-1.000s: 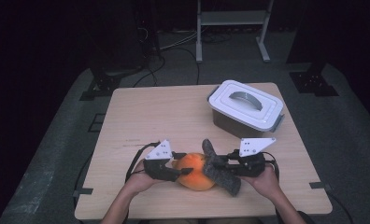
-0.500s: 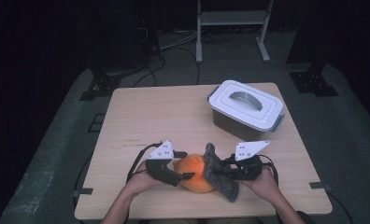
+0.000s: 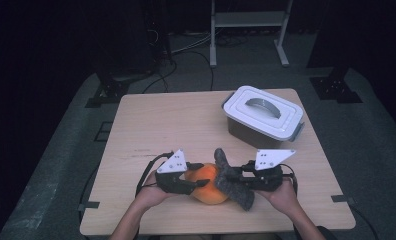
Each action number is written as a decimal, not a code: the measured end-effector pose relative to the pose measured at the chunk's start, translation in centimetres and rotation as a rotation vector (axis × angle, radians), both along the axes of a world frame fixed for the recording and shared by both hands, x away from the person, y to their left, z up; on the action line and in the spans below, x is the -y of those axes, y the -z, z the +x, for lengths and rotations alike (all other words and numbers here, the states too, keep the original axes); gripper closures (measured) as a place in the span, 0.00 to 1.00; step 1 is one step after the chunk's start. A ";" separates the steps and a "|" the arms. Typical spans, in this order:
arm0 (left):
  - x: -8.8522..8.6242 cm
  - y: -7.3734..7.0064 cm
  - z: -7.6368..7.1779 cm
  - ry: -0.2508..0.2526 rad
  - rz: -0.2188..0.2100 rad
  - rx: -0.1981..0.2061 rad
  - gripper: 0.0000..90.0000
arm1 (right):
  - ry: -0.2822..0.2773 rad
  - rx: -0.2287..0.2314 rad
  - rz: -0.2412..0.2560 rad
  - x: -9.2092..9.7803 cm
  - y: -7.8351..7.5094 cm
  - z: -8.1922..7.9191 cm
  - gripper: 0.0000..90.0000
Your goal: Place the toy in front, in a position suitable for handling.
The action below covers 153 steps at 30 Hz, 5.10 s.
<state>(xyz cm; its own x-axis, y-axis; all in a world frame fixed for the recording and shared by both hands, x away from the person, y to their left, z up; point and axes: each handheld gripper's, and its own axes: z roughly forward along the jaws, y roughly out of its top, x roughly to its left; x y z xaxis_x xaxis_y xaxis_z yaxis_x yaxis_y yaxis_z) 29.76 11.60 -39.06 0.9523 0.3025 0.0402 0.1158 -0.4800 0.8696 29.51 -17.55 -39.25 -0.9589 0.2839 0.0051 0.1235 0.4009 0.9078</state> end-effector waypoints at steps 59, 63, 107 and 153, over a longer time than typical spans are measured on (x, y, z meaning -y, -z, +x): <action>-0.3 0.2 0.8 -0.050 0.015 -0.090 0.24 | 0.037 -0.067 0.007 1.0 1.3 1.2 0.81; -0.7 1.3 1.6 -0.044 -0.004 -0.155 0.15 | 0.037 -0.080 0.001 1.1 1.6 1.4 0.81; -0.8 1.7 0.9 0.014 -0.024 -0.104 0.44 | 0.016 -0.038 -0.009 0.5 1.1 0.6 0.81; -0.1 2.2 0.5 0.058 -0.018 -0.092 0.42 | -0.012 -0.046 0.046 0.4 1.2 0.4 0.80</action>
<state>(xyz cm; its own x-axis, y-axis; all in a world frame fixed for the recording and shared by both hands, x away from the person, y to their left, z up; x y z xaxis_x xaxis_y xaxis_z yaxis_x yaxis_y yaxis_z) 30.27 11.66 -41.22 0.9676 0.2468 -0.0530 0.1679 -0.4723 0.8653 29.95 -17.99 -40.47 -0.9608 0.2703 0.0622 0.1608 0.3603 0.9189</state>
